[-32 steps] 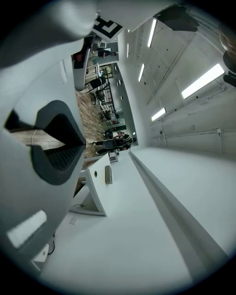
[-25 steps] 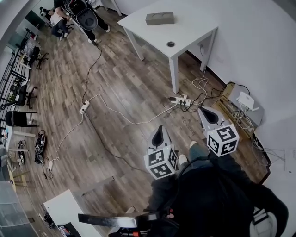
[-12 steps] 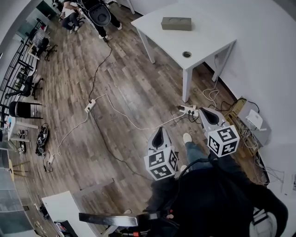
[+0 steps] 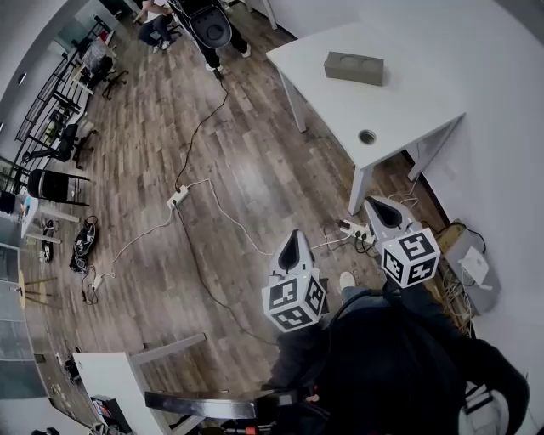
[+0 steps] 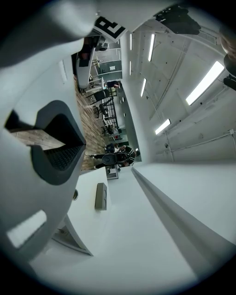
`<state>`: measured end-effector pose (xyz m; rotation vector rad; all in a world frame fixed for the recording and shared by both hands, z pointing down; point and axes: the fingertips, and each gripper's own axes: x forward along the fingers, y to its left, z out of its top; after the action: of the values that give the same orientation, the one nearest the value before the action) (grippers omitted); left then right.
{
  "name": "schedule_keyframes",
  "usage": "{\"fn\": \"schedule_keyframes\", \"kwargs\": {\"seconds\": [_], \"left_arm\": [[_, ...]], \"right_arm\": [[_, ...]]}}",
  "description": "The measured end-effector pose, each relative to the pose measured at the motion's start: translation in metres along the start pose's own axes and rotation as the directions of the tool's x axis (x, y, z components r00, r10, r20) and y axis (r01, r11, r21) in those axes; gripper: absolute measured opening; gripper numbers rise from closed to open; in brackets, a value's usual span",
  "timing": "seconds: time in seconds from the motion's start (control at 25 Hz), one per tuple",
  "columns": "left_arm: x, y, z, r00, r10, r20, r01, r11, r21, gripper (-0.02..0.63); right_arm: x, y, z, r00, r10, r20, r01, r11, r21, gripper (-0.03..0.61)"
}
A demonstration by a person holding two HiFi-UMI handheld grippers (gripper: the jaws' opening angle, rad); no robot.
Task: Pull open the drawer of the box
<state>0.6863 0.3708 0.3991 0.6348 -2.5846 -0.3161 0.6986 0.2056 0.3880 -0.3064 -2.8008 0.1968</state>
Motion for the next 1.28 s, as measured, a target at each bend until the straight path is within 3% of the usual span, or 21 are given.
{"fn": "schedule_keyframes", "kwargs": {"seconds": [0.32, 0.6, 0.8, 1.28], "left_arm": [[0.032, 0.023, -0.002, 0.995, 0.088, -0.037, -0.088, 0.996, -0.004, -0.003], [0.075, 0.061, 0.020, 0.991, 0.133, -0.035, -0.134, 0.991, -0.024, -0.003], [0.130, 0.085, 0.059, 0.996, 0.090, -0.026, -0.091, 0.996, -0.019, -0.003], [0.224, 0.195, 0.154, 0.992, 0.127, 0.006, -0.127, 0.992, -0.026, -0.003]], "right_arm": [[0.046, -0.017, 0.005, 0.999, 0.043, -0.017, -0.043, 0.999, -0.002, -0.006], [0.103, -0.025, 0.015, 0.998, 0.048, -0.031, -0.048, 0.999, 0.002, -0.006], [0.166, -0.033, 0.035, 0.999, 0.039, -0.030, -0.039, 0.999, 0.003, -0.006], [0.328, -0.012, 0.099, 0.999, 0.047, -0.013, -0.047, 0.998, -0.029, -0.006]]}}
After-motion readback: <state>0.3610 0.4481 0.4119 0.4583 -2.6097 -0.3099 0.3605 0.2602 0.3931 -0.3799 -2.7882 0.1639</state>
